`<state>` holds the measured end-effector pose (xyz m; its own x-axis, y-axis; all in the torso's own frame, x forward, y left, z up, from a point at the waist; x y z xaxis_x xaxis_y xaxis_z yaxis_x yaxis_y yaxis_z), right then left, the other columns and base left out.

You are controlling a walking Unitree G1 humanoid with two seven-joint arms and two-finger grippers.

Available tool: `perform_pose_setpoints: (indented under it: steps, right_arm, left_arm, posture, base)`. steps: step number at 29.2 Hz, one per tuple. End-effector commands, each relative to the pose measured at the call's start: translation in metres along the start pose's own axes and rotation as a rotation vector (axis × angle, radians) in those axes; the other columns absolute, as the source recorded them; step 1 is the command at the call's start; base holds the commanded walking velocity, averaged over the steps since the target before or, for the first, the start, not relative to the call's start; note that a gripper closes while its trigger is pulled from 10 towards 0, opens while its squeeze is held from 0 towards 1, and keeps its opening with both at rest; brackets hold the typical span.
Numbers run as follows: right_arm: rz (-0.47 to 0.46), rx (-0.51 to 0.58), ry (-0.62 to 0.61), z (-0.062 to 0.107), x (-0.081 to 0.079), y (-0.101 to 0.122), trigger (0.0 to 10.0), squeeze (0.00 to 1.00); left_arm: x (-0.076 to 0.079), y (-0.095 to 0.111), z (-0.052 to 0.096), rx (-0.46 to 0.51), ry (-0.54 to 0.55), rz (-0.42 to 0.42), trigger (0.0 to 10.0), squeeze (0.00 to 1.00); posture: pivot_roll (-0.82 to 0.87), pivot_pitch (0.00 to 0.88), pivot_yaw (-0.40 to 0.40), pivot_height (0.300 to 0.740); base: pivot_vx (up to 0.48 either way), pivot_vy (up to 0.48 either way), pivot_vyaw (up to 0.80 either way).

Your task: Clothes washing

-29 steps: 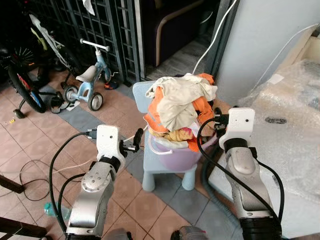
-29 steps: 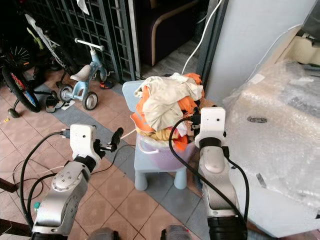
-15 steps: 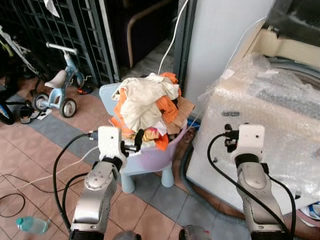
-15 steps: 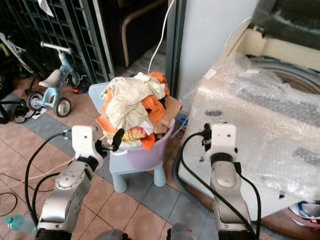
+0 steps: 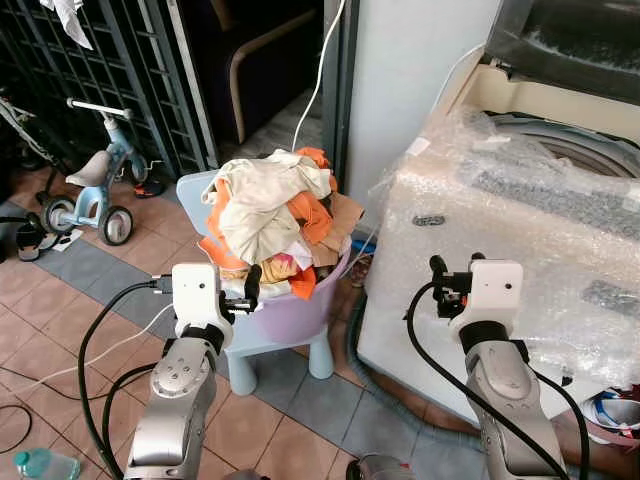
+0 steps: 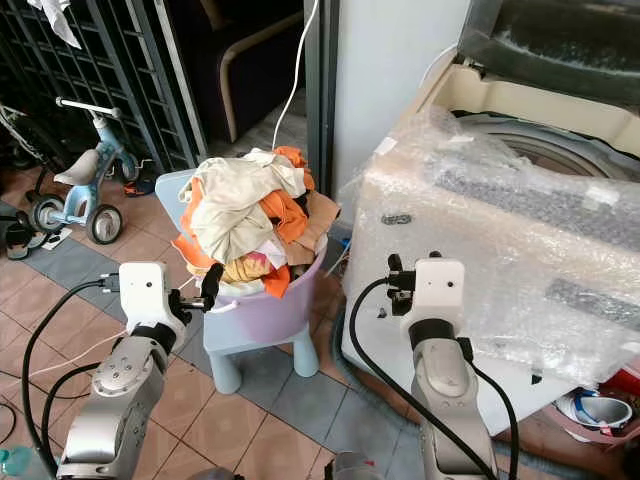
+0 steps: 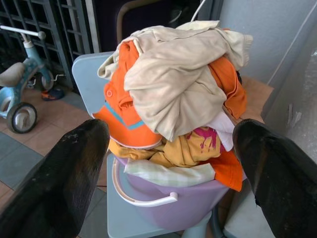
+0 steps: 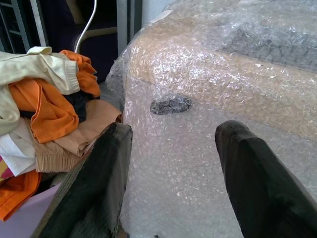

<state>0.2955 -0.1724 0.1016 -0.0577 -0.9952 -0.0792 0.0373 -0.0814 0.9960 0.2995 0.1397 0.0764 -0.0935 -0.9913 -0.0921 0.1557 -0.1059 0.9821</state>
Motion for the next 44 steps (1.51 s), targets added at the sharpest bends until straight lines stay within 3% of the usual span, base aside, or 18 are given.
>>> perform_pose_setpoints:
  steps: [1, 8, 9, 10, 11, 12, 32, 37, 41, 44]
  right_arm:
    - [-0.007, 0.021, 0.008, -0.002, -0.001, 0.006, 10.0, 1.00]
    - [-0.005, 0.031, 0.028, -0.008, -0.005, 0.010, 10.0, 1.00]
    - [-0.004, 0.031, 0.030, -0.008, -0.005, 0.011, 10.0, 0.88]
    - [-0.004, 0.033, 0.031, -0.009, -0.006, 0.011, 10.0, 0.53]
    - [-0.004, 0.033, 0.031, -0.009, -0.006, 0.011, 10.0, 0.53]
    - [-0.004, 0.033, 0.032, -0.009, -0.006, 0.012, 10.0, 0.00]
    - [0.010, 0.034, 0.073, -0.017, -0.013, 0.012, 10.0, 0.00]
    - [0.019, 0.066, 0.112, -0.023, -0.024, 0.026, 10.0, 0.00]
    - [0.025, 0.060, 0.129, -0.025, -0.028, 0.022, 10.0, 0.00]
    - [0.024, 0.080, 0.157, -0.027, -0.033, 0.026, 10.0, 0.00]
  left_arm:
    - [-0.004, 0.007, 0.000, 0.024, 0.018, -0.011, 10.0, 0.00]
    - [0.000, 0.015, -0.002, 0.043, 0.008, -0.024, 10.0, 0.00]
    - [0.000, 0.014, -0.002, 0.042, 0.008, -0.025, 10.0, 0.00]
    - [0.000, 0.014, -0.001, 0.040, 0.009, -0.025, 10.0, 0.00]
    - [0.000, 0.014, -0.001, 0.040, 0.009, -0.025, 10.0, 0.00]
    - [0.000, 0.013, -0.001, 0.039, 0.010, -0.025, 10.0, 0.00]
    - [0.006, 0.017, -0.007, 0.059, 0.008, -0.041, 10.0, 0.00]
    - [0.004, 0.028, -0.010, 0.088, 0.012, -0.048, 10.0, 0.00]
    - [0.007, 0.022, -0.011, 0.072, 0.014, -0.030, 10.0, 0.00]
    - [0.008, 0.029, -0.008, 0.088, 0.025, -0.028, 10.0, 0.00]
  posture:
    - [-0.07, 0.000, 0.031, 0.740]
    - [-0.06, 0.019, 0.044, 0.740]
    - [-0.06, 0.022, 0.044, 0.740]
    - [-0.06, 0.022, 0.044, 0.740]
    - [-0.06, 0.022, 0.044, 0.740]
    - [-0.06, 0.023, 0.042, 0.740]
    - [-0.06, 0.022, -0.002, 0.740]
    - [-0.06, 0.031, -0.023, 0.740]
    - [-0.08, 0.003, -0.019, 0.740]
    - [-0.06, 0.000, -0.013, 0.740]
  base:
    - [0.000, 0.000, 0.00]
    - [0.000, 0.000, 0.00]
    - [0.000, 0.000, 0.00]
    - [0.000, 0.000, 0.00]
    - [0.000, 0.000, 0.00]
    - [0.000, 0.000, 0.00]
    - [0.000, 0.000, 0.00]
    - [0.000, 0.000, 0.00]
    - [0.000, 0.000, 0.00]
    - [0.000, 0.000, 0.00]
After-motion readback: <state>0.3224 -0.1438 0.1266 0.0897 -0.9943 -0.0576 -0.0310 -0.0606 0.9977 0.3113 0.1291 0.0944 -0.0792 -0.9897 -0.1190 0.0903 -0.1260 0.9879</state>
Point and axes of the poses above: a point about 5 cm out from each wrist's last joint towards the gripper, its own z axis pointing back from the gripper into the wrist, its own y axis along the axis of the wrist's last joint, x = y × z, the point moved 5 cm from there along -z, pointing out of the wrist towards the gripper, and after that the axes turned 9 degrees about -z, right-handed, at the moved point
